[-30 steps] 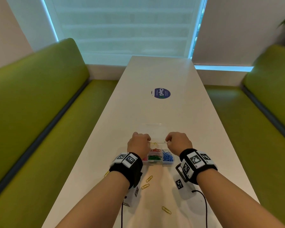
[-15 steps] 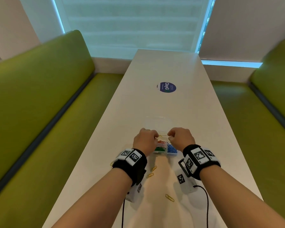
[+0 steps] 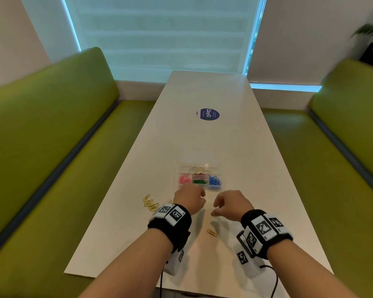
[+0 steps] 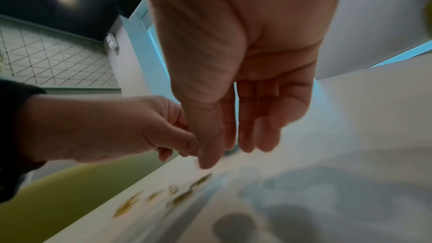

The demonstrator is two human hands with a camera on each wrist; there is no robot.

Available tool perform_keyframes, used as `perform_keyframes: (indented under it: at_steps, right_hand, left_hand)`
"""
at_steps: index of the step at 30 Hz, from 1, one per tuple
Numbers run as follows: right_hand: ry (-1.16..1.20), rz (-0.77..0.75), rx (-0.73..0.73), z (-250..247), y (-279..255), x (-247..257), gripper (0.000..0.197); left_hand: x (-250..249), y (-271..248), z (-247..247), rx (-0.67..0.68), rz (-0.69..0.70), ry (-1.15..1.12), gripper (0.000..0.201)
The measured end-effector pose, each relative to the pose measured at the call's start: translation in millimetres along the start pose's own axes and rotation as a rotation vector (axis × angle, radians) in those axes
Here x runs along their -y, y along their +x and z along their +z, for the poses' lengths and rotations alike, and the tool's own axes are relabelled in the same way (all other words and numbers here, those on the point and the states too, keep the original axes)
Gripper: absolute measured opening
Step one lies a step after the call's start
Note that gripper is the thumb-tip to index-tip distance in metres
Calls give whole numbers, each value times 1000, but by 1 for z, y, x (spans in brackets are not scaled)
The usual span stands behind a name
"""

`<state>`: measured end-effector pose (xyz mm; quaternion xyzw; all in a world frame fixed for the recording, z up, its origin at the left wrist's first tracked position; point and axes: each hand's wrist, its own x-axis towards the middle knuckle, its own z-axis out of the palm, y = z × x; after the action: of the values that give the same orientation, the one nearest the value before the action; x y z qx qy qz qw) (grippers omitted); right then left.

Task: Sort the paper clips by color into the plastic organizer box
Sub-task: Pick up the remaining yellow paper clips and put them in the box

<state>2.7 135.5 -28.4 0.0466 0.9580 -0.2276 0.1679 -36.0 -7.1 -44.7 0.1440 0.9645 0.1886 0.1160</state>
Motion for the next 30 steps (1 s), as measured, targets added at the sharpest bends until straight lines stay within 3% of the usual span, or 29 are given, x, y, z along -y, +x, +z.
perform_keyframes:
  at_steps: [7,20,24,30]
  right_hand:
    - [-52,9,98,29,-24,3,28]
    - [-42,78,96,38,-29,-1,9]
    - [-49,65,106,38,-28,-3,27]
    - [-32,58,134,36,-26,-4,25]
  left_hand:
    - [6,-24,16,-16,-87,56,38]
    - [13,-26,14,-12,-199,103,42]
    - [11,-21,12,-12,-195,118,40]
    - [11,-13,12,-9,-208,124,34]
